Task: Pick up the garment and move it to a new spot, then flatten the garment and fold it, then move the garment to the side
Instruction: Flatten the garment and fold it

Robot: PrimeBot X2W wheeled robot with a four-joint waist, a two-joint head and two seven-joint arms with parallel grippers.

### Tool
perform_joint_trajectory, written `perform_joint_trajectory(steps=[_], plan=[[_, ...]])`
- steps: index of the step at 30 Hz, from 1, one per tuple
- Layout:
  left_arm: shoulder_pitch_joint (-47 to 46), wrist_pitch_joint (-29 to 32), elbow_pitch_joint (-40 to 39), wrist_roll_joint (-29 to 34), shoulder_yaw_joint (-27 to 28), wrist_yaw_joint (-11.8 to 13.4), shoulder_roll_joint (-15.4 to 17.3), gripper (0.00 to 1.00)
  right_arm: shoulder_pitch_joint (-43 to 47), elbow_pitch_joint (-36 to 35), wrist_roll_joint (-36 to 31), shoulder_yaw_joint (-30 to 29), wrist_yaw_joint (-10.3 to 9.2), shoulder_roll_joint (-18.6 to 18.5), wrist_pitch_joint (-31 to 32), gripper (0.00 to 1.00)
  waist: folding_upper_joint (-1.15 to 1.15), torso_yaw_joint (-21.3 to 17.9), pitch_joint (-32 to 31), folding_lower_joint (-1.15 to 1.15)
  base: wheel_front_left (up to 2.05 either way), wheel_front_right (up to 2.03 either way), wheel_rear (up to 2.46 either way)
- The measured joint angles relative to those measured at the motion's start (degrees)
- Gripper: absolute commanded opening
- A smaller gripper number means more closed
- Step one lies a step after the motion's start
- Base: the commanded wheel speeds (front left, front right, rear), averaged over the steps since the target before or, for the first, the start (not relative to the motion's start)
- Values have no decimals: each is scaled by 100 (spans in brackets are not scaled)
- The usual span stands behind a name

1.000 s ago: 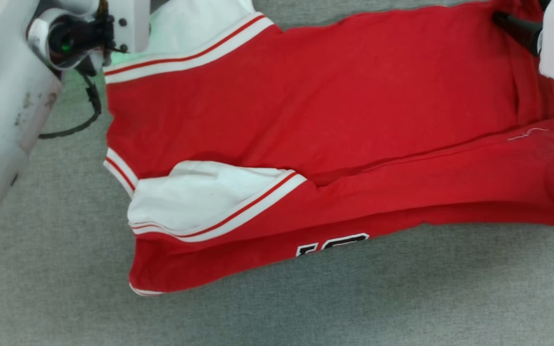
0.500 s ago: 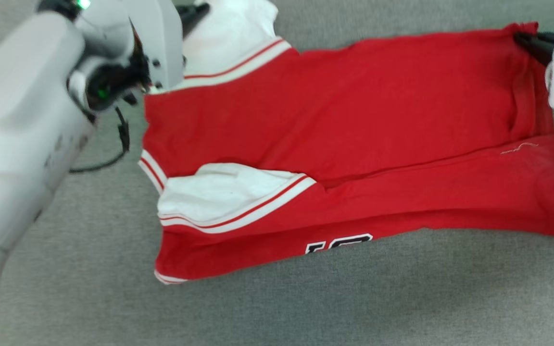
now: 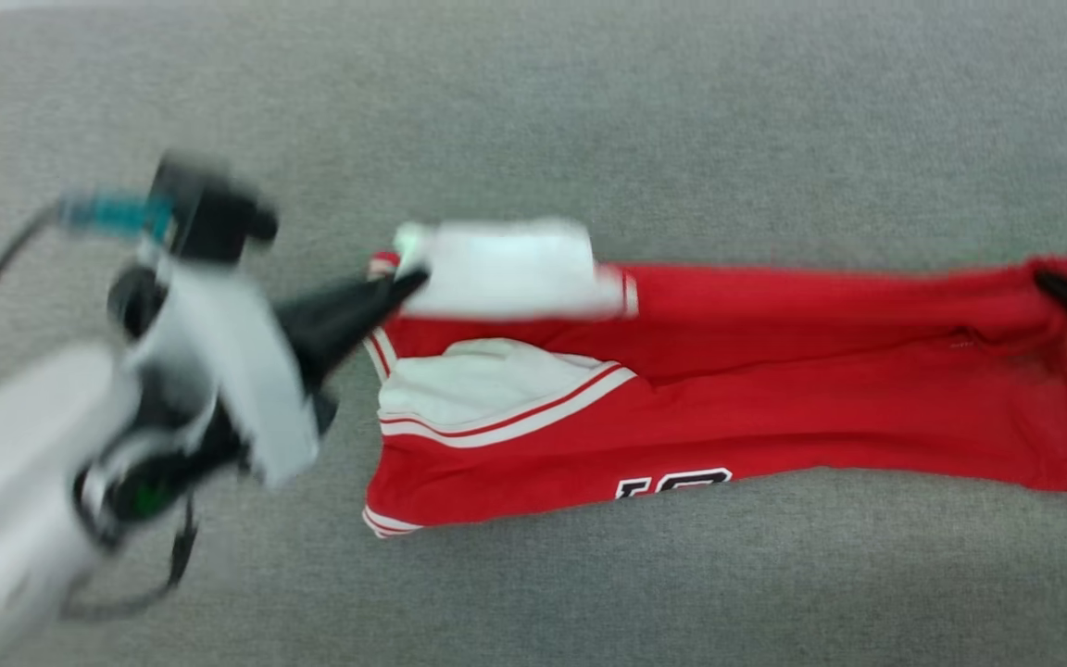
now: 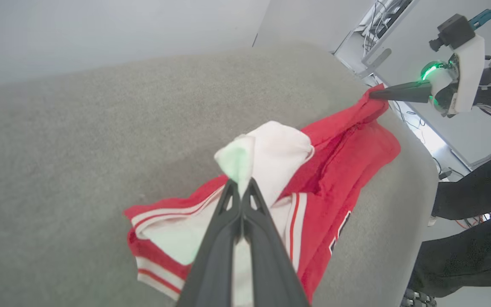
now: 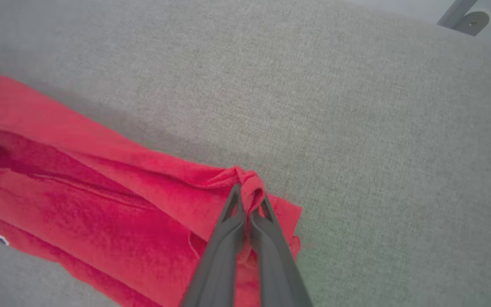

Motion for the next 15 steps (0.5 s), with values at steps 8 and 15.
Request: perform_joint_trajectory(steps=[8, 15], plan=[[1334, -1066, -848, -319, -92, 2, 431, 0, 1046, -235, -10, -421, 0, -85, -338, 0, 0, 58, -60, 0, 0, 0, 0], [1658, -1149, -229, -125, -450, 129, -42, 0, 1302, -21, -390, -765, 0, 225, -489, 0, 0, 57, 96, 0, 0, 0, 0]])
